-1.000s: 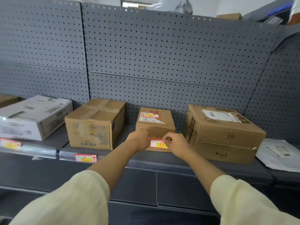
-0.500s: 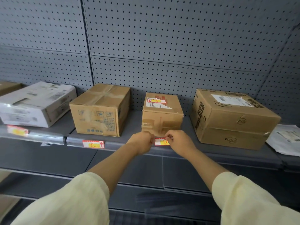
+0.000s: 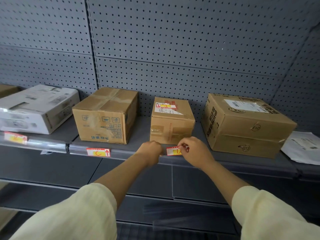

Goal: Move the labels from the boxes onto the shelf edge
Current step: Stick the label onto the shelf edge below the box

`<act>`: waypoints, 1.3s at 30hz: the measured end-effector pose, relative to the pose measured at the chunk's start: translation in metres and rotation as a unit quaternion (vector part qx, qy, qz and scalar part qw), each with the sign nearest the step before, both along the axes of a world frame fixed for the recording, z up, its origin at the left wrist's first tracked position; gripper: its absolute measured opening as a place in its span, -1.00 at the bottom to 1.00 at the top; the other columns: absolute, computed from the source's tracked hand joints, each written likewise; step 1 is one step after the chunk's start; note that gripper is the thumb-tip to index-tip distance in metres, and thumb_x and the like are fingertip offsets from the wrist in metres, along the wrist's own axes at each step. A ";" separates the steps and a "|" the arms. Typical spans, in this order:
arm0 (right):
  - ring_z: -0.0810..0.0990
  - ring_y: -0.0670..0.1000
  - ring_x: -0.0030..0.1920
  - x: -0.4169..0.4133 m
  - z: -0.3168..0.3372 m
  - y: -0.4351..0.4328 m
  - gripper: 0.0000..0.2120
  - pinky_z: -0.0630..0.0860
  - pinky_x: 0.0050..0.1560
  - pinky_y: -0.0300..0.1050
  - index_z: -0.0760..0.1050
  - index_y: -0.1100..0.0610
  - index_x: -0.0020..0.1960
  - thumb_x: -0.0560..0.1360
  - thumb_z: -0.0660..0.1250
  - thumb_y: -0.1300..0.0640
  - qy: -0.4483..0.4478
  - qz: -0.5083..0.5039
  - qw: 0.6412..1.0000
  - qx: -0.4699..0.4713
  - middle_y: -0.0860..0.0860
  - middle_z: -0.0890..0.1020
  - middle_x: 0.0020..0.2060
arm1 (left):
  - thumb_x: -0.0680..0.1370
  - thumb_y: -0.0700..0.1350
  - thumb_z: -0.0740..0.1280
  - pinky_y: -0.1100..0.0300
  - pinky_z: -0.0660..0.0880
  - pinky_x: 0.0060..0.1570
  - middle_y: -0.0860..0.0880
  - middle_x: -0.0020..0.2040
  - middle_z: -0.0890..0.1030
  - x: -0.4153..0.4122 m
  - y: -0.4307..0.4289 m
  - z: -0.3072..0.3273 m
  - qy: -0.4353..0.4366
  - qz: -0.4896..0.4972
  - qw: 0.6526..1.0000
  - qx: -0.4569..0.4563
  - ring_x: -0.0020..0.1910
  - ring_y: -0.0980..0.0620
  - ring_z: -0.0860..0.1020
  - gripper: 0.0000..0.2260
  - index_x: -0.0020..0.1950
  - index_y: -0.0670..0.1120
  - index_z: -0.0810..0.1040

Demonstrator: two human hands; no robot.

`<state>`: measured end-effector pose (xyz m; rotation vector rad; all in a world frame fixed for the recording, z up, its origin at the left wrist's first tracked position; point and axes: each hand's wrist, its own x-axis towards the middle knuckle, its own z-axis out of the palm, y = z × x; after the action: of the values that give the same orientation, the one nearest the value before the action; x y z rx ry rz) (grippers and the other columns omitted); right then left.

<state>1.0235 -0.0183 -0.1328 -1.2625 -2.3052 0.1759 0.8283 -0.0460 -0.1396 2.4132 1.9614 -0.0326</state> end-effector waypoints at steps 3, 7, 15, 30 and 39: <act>0.56 0.00 -0.13 0.000 -0.003 -0.005 -0.87 0.51 -0.14 -0.14 0.59 0.08 -0.01 0.53 0.27 0.15 -0.042 -0.004 0.999 0.012 0.02 0.60 -0.10 | 0.54 -0.29 0.26 0.03 0.54 0.17 -0.09 0.23 0.60 0.002 -0.002 0.001 -0.006 0.002 1.000 -0.013 0.17 -0.12 0.58 -0.59 0.35 0.01 0.53; 0.56 0.02 -0.09 -0.003 -0.008 -0.008 -0.84 0.53 -0.12 -0.06 0.58 0.11 0.00 0.56 0.23 0.14 -0.066 -0.012 0.997 0.041 0.04 0.63 -0.10 | 0.56 -0.27 0.26 0.02 0.53 0.21 -0.10 0.23 0.60 0.002 -0.006 0.001 0.006 -0.005 1.000 -0.007 0.18 -0.12 0.58 -0.60 0.38 0.00 0.50; 0.56 0.04 -0.06 -0.009 -0.008 -0.012 -0.83 0.53 -0.12 -0.04 0.59 0.13 0.01 0.57 0.22 0.16 -0.063 -0.006 0.996 0.059 0.05 0.64 -0.11 | 0.55 -0.28 0.30 0.05 0.51 0.18 -0.07 0.26 0.57 0.004 -0.009 -0.001 -0.013 0.003 1.000 -0.014 0.20 -0.10 0.55 -0.58 0.39 0.00 0.48; 0.48 0.07 0.13 -0.026 -0.018 -0.005 -0.75 0.42 -0.07 -0.09 0.62 0.11 0.16 0.59 0.22 0.18 -0.101 -0.012 0.995 0.003 0.09 0.54 0.03 | 0.53 -0.29 0.24 0.05 0.52 0.11 -0.05 0.27 0.58 -0.005 -0.007 0.004 -0.048 0.035 0.998 -0.014 0.19 -0.11 0.57 -0.61 0.28 0.04 0.56; 0.45 0.07 0.17 -0.027 0.009 0.000 -0.77 0.35 0.19 -0.02 0.56 0.08 0.15 0.59 0.21 0.06 -0.150 0.008 0.987 0.057 0.00 0.59 0.14 | 0.55 -0.22 0.24 0.15 0.48 -0.04 -0.02 0.15 0.62 -0.011 0.008 0.035 -0.051 0.029 0.997 0.059 0.06 -0.03 0.59 -0.74 0.15 0.01 0.59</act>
<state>0.9961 -0.0179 -0.1241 -1.2847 -2.5354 -0.1506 0.8170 -0.0381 -0.1049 2.3724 2.0406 0.2102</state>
